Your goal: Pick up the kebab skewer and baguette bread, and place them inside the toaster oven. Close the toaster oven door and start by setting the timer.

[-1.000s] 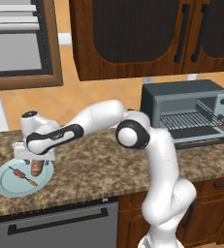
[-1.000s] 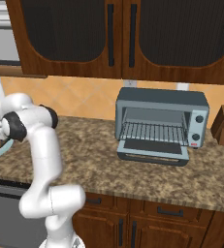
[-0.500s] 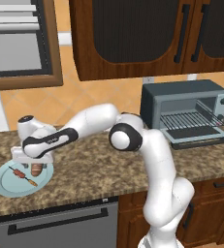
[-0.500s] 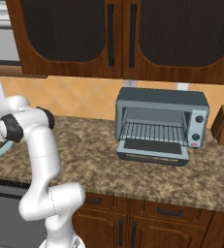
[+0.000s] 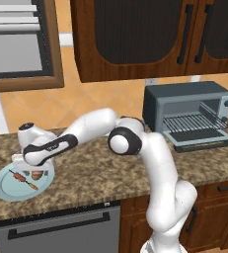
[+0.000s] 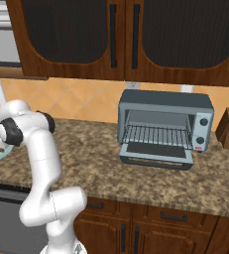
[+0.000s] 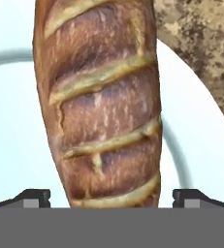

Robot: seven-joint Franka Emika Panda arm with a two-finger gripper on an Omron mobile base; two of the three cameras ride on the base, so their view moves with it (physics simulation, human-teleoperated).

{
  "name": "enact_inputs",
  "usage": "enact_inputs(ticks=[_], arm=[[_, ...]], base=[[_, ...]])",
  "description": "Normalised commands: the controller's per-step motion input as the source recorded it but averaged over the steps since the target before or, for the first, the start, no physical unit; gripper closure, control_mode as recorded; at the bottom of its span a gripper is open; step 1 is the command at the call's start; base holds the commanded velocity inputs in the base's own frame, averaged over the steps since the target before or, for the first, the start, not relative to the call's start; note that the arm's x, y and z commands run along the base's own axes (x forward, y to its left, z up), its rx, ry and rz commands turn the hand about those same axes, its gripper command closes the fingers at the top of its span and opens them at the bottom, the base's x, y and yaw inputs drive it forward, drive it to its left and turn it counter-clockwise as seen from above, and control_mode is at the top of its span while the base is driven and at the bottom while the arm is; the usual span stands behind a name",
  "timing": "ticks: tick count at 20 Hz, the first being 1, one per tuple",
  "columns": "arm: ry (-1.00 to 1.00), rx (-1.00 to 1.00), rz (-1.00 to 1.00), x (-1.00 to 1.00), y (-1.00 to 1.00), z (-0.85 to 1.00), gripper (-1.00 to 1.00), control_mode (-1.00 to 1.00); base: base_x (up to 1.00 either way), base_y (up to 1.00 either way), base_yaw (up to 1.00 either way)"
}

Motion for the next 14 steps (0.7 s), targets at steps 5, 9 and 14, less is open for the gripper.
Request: enact_inputs(ticks=[5, 9, 14], arm=[[0.0, 0.0, 0.0, 0.0, 0.0, -0.09, -1.0, -1.0], [0.0, 0.0, 0.0, 0.0, 0.0, -0.19, 1.0, -1.0], [0.0, 0.01, 0.0, -0.02, -0.28, 0.08, 1.0, -1.0]], base=[[0.0, 0.0, 0.0], [0.0, 0.0, 0.0], [0.0, 0.0, 0.0]])
